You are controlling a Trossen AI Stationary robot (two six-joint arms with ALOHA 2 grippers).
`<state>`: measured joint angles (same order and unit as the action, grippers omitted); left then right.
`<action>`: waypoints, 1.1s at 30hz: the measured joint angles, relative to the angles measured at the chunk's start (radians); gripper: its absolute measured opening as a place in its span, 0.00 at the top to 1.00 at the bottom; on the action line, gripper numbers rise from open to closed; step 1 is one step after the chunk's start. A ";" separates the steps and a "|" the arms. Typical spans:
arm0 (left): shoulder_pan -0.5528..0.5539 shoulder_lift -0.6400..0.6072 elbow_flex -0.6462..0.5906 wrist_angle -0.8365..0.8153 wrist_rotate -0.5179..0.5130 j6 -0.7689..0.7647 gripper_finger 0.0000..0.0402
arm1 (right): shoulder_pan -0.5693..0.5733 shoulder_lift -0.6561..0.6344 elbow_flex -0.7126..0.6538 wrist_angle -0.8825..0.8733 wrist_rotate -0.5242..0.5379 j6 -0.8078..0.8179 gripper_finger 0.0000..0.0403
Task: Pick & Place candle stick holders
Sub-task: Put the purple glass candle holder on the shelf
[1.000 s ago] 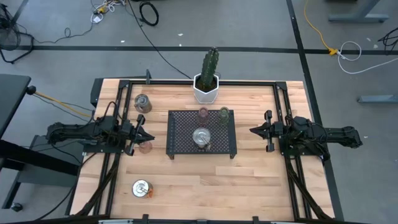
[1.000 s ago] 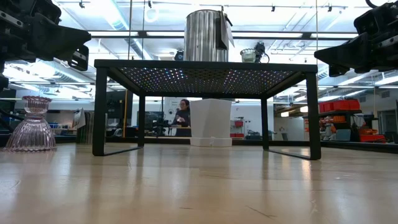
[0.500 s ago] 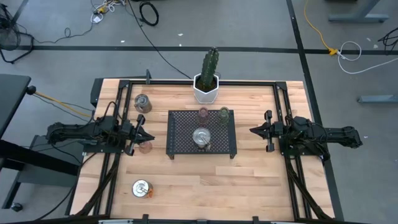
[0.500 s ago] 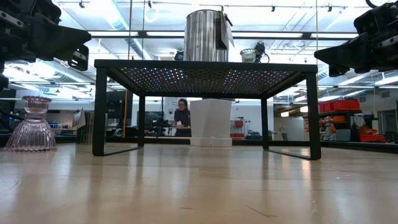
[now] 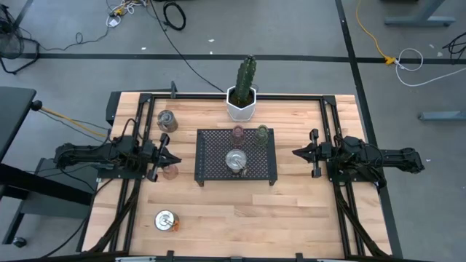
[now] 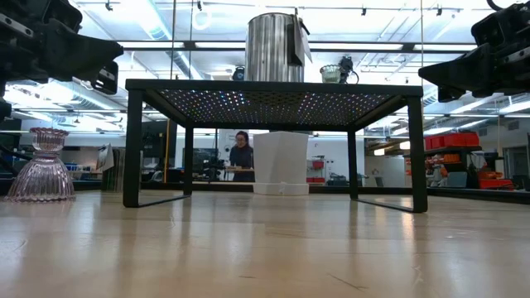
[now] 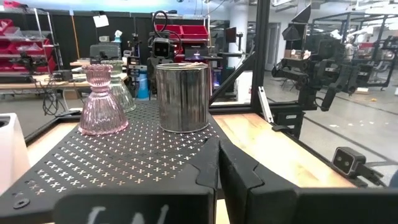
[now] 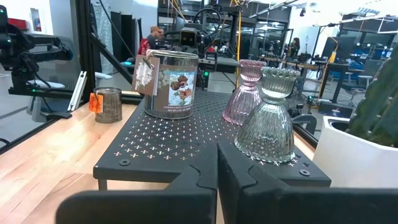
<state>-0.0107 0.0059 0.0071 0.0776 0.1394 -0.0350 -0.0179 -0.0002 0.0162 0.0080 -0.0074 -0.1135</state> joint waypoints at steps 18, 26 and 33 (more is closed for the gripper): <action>0.000 0.000 0.008 0.035 -0.016 -0.157 0.96 | 0.000 0.000 0.000 0.000 0.000 0.000 1.00; 0.000 0.000 0.061 0.036 -0.068 -0.158 0.98 | 0.000 0.000 0.000 0.000 0.000 0.000 1.00; 0.000 0.000 0.108 0.033 -0.076 -0.164 0.99 | 0.000 0.000 0.000 0.000 0.000 0.000 1.00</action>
<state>-0.0106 0.0063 0.1150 0.1105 0.0639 -0.1988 -0.0177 -0.0002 0.0162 0.0082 -0.0074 -0.1132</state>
